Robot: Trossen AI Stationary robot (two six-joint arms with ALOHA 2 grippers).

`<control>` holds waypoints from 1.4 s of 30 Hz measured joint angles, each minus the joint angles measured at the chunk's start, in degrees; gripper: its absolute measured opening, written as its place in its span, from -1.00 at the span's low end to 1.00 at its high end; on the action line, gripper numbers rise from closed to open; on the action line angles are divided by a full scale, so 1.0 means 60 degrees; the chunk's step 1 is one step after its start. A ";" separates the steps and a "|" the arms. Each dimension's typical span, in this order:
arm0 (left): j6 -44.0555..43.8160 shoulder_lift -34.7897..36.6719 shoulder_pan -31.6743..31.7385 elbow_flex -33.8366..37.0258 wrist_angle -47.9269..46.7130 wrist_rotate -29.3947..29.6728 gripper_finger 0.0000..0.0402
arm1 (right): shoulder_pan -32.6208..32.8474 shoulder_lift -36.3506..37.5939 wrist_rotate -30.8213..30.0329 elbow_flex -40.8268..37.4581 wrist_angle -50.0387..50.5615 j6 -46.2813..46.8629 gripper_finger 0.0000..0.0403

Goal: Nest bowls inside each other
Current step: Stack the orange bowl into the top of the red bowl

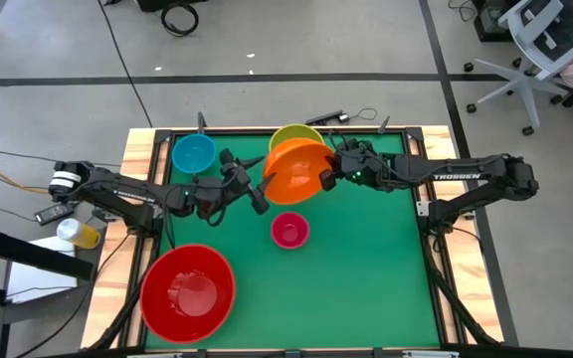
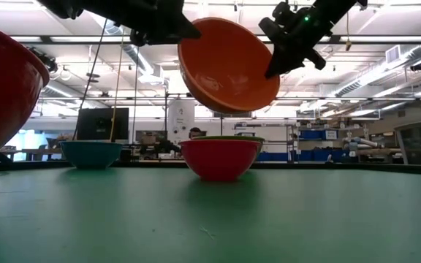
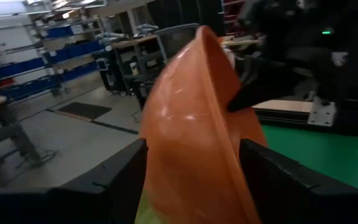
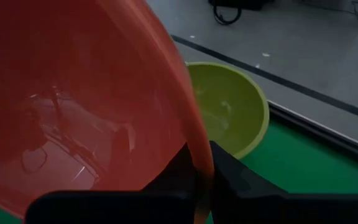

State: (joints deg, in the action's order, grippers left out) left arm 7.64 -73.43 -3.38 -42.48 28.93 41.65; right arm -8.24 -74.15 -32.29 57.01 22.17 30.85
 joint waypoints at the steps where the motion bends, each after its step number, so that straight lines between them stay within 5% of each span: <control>1: -0.0018 0.0000 0.0047 0.0000 -0.0007 0.0167 0.23 | 0.0027 -0.0003 -0.0097 0.0000 -0.0047 -0.0003 -0.86; 7: 0.0247 0.0000 0.0063 -0.0007 0.0006 0.0694 -0.17 | 0.0247 0.0029 -0.0475 0.0000 -0.0250 0.0017 -0.84; 15: 0.0337 0.0004 0.0215 -0.0007 -0.0202 0.1774 -0.92 | 0.0693 0.0040 -0.0250 0.0000 -0.0624 -0.0034 -0.51; 20: -0.0002 0.0092 0.0178 -0.0007 -0.0617 0.2314 -0.95 | 0.1062 0.0229 -0.0966 0.0000 -0.0960 -0.0947 -0.30; 29: 0.0221 0.1174 0.1125 -0.0074 -0.2421 0.2271 -0.96 | 0.2022 0.1601 -0.2339 0.0035 -0.2818 -0.5421 -0.09; 36: -0.0285 0.1226 0.2343 -0.0174 -0.3957 0.1712 -0.96 | 0.1807 0.2951 0.0021 -0.0706 -0.3679 -0.6858 0.00; 42: -0.1469 0.1779 0.3410 -0.0818 -0.5632 0.0169 -0.96 | 0.0923 0.2832 0.1067 -0.0906 -0.3798 -0.7786 -0.01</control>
State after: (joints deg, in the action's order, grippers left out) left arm -1.17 -62.75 17.08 -47.39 -4.87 42.67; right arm -2.70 -57.16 -25.89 51.58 -0.62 -15.87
